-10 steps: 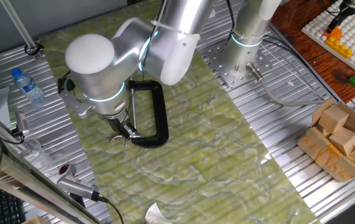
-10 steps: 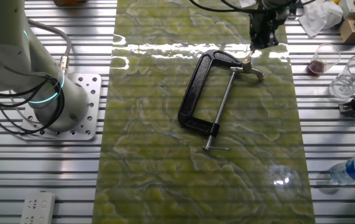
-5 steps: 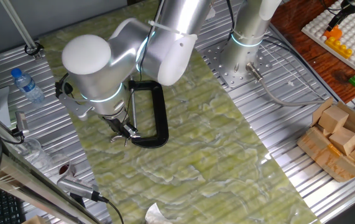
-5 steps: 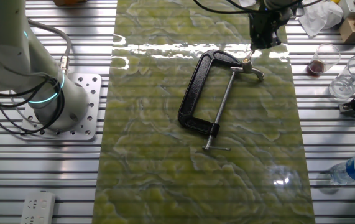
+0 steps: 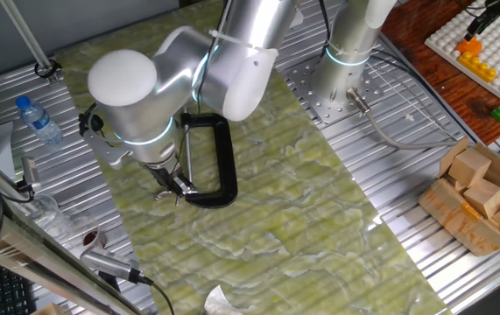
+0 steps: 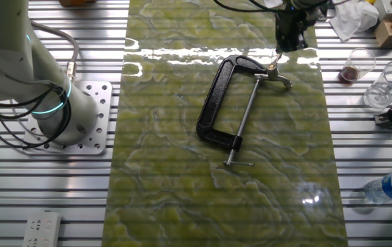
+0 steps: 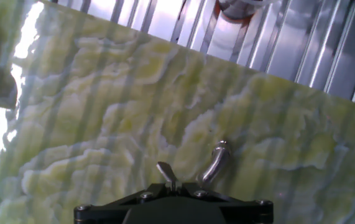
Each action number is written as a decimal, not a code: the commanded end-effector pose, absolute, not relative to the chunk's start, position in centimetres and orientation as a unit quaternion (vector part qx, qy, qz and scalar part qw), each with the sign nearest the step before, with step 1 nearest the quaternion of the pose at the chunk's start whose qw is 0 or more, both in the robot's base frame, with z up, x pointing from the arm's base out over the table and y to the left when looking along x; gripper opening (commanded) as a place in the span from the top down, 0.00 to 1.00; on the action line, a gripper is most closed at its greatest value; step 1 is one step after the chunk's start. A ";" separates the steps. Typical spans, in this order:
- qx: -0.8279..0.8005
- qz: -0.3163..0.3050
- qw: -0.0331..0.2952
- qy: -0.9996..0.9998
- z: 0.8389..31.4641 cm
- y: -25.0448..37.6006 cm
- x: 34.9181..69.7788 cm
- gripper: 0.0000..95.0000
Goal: Turn off the water tap
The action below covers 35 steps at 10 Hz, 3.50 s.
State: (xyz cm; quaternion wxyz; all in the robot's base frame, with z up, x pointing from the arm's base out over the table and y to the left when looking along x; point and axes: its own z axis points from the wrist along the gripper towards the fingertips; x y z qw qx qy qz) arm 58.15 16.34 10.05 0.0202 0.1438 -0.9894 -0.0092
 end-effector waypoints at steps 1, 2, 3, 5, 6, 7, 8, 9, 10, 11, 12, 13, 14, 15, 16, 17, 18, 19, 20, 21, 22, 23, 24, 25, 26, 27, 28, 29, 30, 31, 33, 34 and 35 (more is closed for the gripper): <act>0.142 -0.008 0.020 -0.990 9.6 17.0 58.1 1.00; 0.142 -0.008 0.020 -0.990 9.5 17.0 58.1 1.00; 0.145 -0.008 0.019 -0.989 9.0 17.0 58.2 1.00; 0.146 -0.008 0.017 -0.989 8.2 17.1 58.6 1.00; 0.145 -0.008 0.017 -0.989 7.9 17.3 58.8 1.00; 0.144 -0.008 0.016 -0.989 7.7 17.5 59.2 1.00; 0.144 -0.008 0.016 -0.989 7.6 17.6 59.5 1.00; 0.147 -0.007 0.016 -0.989 7.5 17.5 59.8 1.00; 0.150 -0.007 0.016 -0.989 7.5 17.3 59.9 1.00; 0.153 -0.008 0.016 -0.988 7.4 17.0 60.1 1.00; 0.155 -0.011 0.017 -0.988 7.5 16.7 60.2 1.00; 0.156 -0.014 0.018 -0.987 7.8 16.5 60.4 1.00; 0.160 -0.013 0.019 -0.987 8.1 16.2 60.7 1.00; 0.166 -0.012 0.019 -0.986 8.2 15.7 60.8 1.00; 0.172 -0.012 0.019 -0.985 8.1 15.1 60.9 1.00; 0.177 -0.015 0.018 -0.984 8.1 14.5 61.0 1.00; 0.177 -0.017 0.018 -0.984 8.2 14.3 61.0 1.00; 0.180 -0.017 0.019 -0.983 8.5 13.9 61.2 1.00; 0.185 -0.017 0.018 -0.982 8.6 13.6 61.2 1.00; 0.189 -0.017 0.018 -0.982 8.7 13.3 61.3 1.00; 0.192 -0.018 0.018 -0.981 8.8 12.9 61.3 1.00; 0.196 -0.018 0.018 -0.980 8.8 12.5 61.3 1.00; 0.199 -0.019 0.018 -0.980 8.9 12.2 61.3 1.00; 0.202 -0.020 0.018 -0.979 9.0 11.9 61.3 1.00; 0.204 -0.021 0.017 -0.979 9.1 11.5 61.3 1.00; 0.206 -0.020 0.017 -0.978 9.2 11.3 61.3 1.00; 0.210 -0.021 0.017 -0.977 9.3 10.9 61.3 1.00; 0.207 -0.022 0.018 -0.978 9.4 10.9 61.4 1.00; 0.195 -0.021 0.025 -0.980 9.8 11.1 61.4 1.00; 0.189 -0.021 0.032 -0.981 10.5 11.3 61.4 1.00; 0.172 -0.020 0.036 -0.984 12.0 12.0 61.0 1.00; 0.143 -0.021 0.019 -0.989 13.4 12.9 59.6 1.00; 0.133 -0.013 0.016 -0.991 14.4 13.7 58.0 1.00</act>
